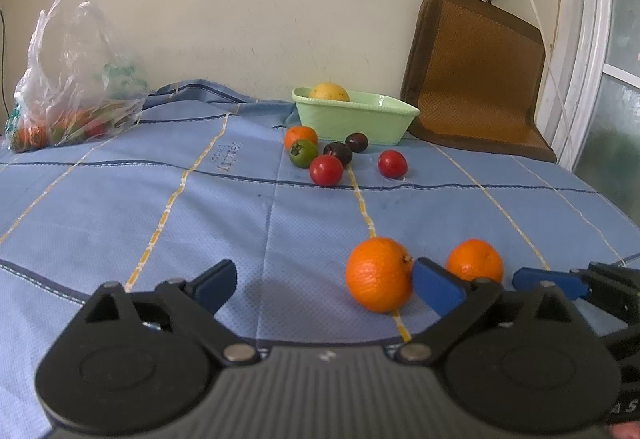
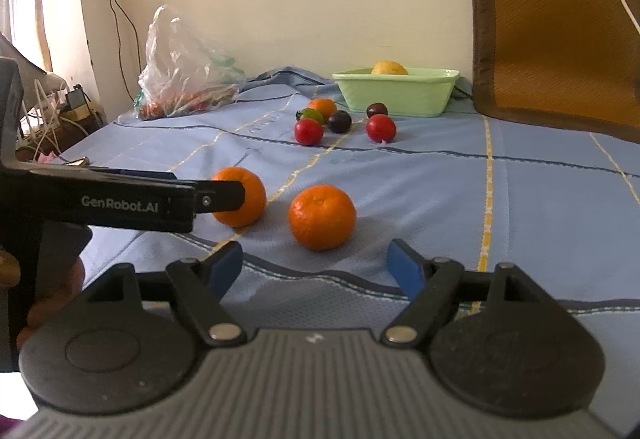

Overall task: Organize fruits
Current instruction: 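Close the left gripper on a mandarin while the right gripper grasps another mandarin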

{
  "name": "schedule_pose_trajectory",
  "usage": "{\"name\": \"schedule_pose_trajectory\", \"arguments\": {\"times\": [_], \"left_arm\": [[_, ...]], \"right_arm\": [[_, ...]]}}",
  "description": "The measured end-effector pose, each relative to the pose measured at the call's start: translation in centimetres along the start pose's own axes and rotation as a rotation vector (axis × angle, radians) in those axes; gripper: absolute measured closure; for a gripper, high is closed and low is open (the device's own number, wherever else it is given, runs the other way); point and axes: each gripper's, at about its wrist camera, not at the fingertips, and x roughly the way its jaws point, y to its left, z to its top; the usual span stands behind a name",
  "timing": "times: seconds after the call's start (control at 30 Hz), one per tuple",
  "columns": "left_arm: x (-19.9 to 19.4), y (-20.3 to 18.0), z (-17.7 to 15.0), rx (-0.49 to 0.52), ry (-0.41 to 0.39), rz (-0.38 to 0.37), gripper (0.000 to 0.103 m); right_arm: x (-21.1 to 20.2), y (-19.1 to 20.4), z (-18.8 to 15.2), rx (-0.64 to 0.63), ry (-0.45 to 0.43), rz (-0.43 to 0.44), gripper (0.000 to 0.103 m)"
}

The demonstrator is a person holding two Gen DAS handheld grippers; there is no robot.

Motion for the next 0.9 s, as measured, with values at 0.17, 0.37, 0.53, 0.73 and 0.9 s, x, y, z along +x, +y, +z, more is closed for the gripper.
{"name": "schedule_pose_trajectory", "arguments": {"times": [0.17,0.37,0.53,0.73,0.9], "left_arm": [[0.12,0.06,0.01,0.002,0.004,-0.005,0.004],[0.12,0.05,0.0,0.001,0.005,-0.004,0.004],[0.18,0.06,-0.01,-0.001,0.005,-0.006,0.004],[0.17,0.24,-0.09,-0.01,0.006,-0.012,0.004],[0.15,0.26,-0.07,-0.017,0.008,-0.017,0.004]], "right_arm": [[-0.08,-0.1,-0.03,0.008,-0.002,0.011,0.021],[-0.12,-0.28,-0.04,0.012,-0.002,0.018,0.021],[-0.11,-0.38,-0.07,0.019,0.01,0.02,0.021],[-0.05,-0.3,-0.04,0.002,0.013,0.012,0.021],[-0.03,-0.29,-0.06,0.003,0.014,0.013,0.021]]}}
